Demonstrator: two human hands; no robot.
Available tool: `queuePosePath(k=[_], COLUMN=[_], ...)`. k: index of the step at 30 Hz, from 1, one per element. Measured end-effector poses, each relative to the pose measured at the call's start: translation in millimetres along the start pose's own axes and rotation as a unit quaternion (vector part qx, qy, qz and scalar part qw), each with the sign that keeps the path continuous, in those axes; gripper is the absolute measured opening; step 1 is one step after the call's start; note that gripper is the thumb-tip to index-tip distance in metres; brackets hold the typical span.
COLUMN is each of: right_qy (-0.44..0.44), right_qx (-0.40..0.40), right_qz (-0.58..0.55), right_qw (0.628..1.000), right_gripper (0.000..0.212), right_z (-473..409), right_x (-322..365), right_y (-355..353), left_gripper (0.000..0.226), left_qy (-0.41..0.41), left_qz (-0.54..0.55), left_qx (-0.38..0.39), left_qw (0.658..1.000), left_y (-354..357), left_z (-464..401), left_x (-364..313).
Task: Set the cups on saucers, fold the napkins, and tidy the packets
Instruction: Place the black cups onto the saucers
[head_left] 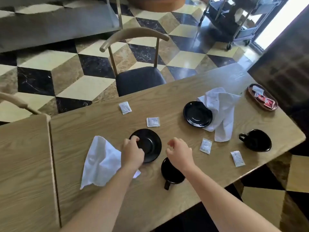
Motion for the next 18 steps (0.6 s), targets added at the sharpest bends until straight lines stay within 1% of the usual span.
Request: queuePosePath(k=[1,3,5,6,7,8,9,12,13,14,16,18], right_qy=[0.003,0.028,0.068,0.084,0.093,0.095,0.096,0.095,0.099,0.106,0.122,0.134], right_qx=[0.007,0.051,0.111,0.130,0.141,0.147,0.152,0.161,0.166,0.173,0.189,0.198], right_qz=[0.009,0.027,0.014,0.000,-0.017,-0.031,-0.043,-0.051,-0.055,-0.062,-0.085,-0.104], right_qw=[1.000,0.998,0.991,0.988,0.986,0.984,0.983,0.981,0.980,0.977,0.971,0.965], right_gripper=[0.026,0.034,0.039,0.039,0.037,0.036,0.034,0.026,0.022,0.021,0.020,0.020], right_z=[-13.6,-35.9,-51.7,-55.6,-60.2,-63.5,-67.4,-72.8,-73.5,-73.3,-71.4,-68.7], right_x=[-1.6,-4.1,-6.3,-6.4,-7.2,-5.2,-4.8,-2.5,-3.4,-4.4,-7.4,-11.1], right_y=[6.1,18.4,29.5,34.4,40.3,44.5,50.1,57.0,58.1,58.3,59.2,62.1], left_gripper=[0.043,0.039,0.031,0.021,0.009,0.006,0.013,0.013,0.018,0.021,0.021,0.022], left_qy=[0.013,-0.003,-0.063,-0.100,-0.128,-0.144,-0.146,-0.171,-0.178,-0.188,-0.212,-0.217], left_qz=[-0.036,-0.080,-0.090,-0.085,-0.079,-0.077,-0.059,0.000,0.022,0.034,0.057,0.074], left_qx=[-0.019,-0.041,-0.027,-0.018,-0.011,0.003,0.009,0.025,0.028,0.036,0.051,0.048], left_qw=[0.999,0.996,0.994,0.991,0.989,0.987,0.987,0.985,0.983,0.981,0.974,0.972], left_y=[-0.3,0.6,0.6,1.5,2.2,0.6,2.0,4.4,7.0,8.7,13.6,20.3], left_z=[-13.7,-37.2,-59.9,-67.3,-73.2,-74.5,-78.3,-80.0,-79.9,-77.8,-73.1,-69.8], left_x=[-0.1,5.5,13.0,17.2,22.1,22.8,25.2,27.3,29.5,31.0,33.1,36.0])
Point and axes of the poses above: each hand's wrist, its own z-axis away from the middle knuckle, its own y-axis out of the palm, x = y × z, the point moved 3 cm from there along -z, towards the middle knuckle, and after that the axes turned 11 degrees about -x, right-handed, at the moved point
